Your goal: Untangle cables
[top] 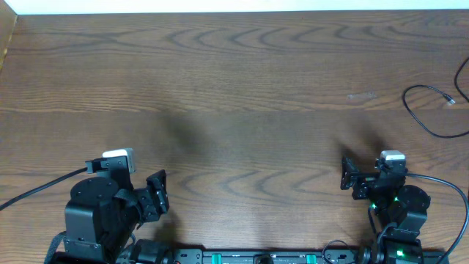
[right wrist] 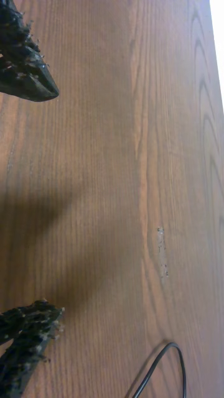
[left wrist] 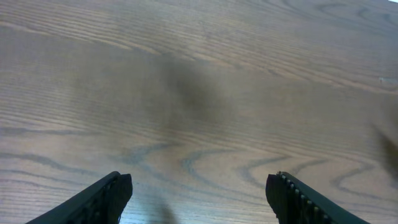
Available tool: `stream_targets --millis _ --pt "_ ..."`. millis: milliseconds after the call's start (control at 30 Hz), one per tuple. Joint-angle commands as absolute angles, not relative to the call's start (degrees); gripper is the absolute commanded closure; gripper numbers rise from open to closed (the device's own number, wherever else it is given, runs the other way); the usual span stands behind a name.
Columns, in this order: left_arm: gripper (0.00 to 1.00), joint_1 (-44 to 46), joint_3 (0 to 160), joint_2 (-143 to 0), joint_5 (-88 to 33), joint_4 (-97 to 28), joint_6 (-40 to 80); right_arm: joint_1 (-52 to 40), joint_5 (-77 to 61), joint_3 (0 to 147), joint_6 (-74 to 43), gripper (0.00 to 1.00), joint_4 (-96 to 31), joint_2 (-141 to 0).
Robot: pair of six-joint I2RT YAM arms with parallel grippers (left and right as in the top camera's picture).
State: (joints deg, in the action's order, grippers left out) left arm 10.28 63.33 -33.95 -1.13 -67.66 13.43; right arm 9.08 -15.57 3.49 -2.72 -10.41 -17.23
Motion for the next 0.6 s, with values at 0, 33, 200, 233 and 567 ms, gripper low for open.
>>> stream_targets --millis 0,33,200,233,567 --pt "0.26 10.09 64.14 -33.69 -0.36 -67.11 12.75 8.51 -15.09 3.33 -2.04 0.01 -10.52 -17.12" --pt "0.27 10.09 64.14 -33.69 -0.36 -66.89 12.75 8.51 -15.11 3.33 -2.07 0.01 -10.52 -16.86" --pt "0.27 10.09 64.14 -33.69 -0.34 -65.89 12.84 6.66 -15.11 3.33 -2.04 0.01 -10.52 -10.66" --pt "0.27 10.09 64.14 -33.69 -0.34 -65.63 12.62 6.00 -15.11 3.33 -2.07 0.01 -10.50 -8.64" --pt "0.27 10.09 64.14 -33.65 -0.36 -61.45 12.51 1.32 -15.14 3.27 -2.09 0.01 -10.31 -0.25"
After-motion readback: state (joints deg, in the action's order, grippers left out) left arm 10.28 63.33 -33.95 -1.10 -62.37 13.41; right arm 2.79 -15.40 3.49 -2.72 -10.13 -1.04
